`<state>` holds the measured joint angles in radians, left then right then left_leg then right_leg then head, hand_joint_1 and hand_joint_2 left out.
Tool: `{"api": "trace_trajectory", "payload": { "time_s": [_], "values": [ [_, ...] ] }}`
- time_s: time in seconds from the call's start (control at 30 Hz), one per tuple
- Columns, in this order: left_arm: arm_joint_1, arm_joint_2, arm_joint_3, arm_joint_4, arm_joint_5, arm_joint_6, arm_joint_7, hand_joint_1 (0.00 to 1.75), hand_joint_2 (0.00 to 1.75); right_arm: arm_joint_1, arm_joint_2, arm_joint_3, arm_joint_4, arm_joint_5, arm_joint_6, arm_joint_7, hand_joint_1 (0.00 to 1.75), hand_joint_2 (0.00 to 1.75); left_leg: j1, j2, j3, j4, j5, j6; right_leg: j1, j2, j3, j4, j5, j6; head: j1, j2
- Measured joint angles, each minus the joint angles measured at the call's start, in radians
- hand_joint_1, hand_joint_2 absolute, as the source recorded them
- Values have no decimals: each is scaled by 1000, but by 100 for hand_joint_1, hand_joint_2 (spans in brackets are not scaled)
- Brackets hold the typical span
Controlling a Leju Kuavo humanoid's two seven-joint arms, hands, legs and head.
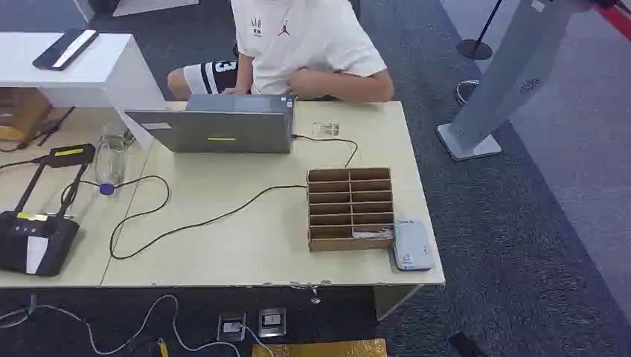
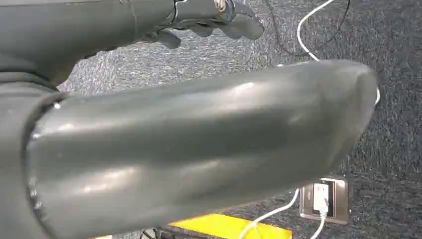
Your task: Pass the card to the sensor for recognition and then transmit it.
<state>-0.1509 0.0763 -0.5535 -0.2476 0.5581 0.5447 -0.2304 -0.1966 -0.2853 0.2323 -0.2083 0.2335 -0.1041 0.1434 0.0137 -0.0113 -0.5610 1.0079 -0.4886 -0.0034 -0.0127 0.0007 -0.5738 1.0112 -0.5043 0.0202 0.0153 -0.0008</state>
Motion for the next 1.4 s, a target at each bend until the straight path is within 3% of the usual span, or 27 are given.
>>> {"api": "trace_trajectory", "payload": {
  "time_s": [0.7, 1.23, 1.4],
  "values": [
    [-1, -3, 0, 0, 8, 9, -12, 0, 0, -17, 0, 1, 0, -7, -2, -6, 0, 175, 0, 0, 0, 0, 0, 0, 0, 0, 0, 0, 0, 0, 0, 0],
    [-1, -5, 0, -1, 12, 21, -13, 0, 0, -38, -6, -3, 0, -152, -58, 19, 0, 175, 0, 0, 0, 0, 0, 0, 0, 0, 0, 0, 0, 0, 0, 0],
    [-1, -7, 0, -2, 18, 18, -13, 0, 0, -41, -6, -56, 0, -345, -128, 15, 0, 175, 0, 0, 0, 0, 0, 0, 0, 0, 0, 0, 0, 0, 0, 0]
  ]
}}
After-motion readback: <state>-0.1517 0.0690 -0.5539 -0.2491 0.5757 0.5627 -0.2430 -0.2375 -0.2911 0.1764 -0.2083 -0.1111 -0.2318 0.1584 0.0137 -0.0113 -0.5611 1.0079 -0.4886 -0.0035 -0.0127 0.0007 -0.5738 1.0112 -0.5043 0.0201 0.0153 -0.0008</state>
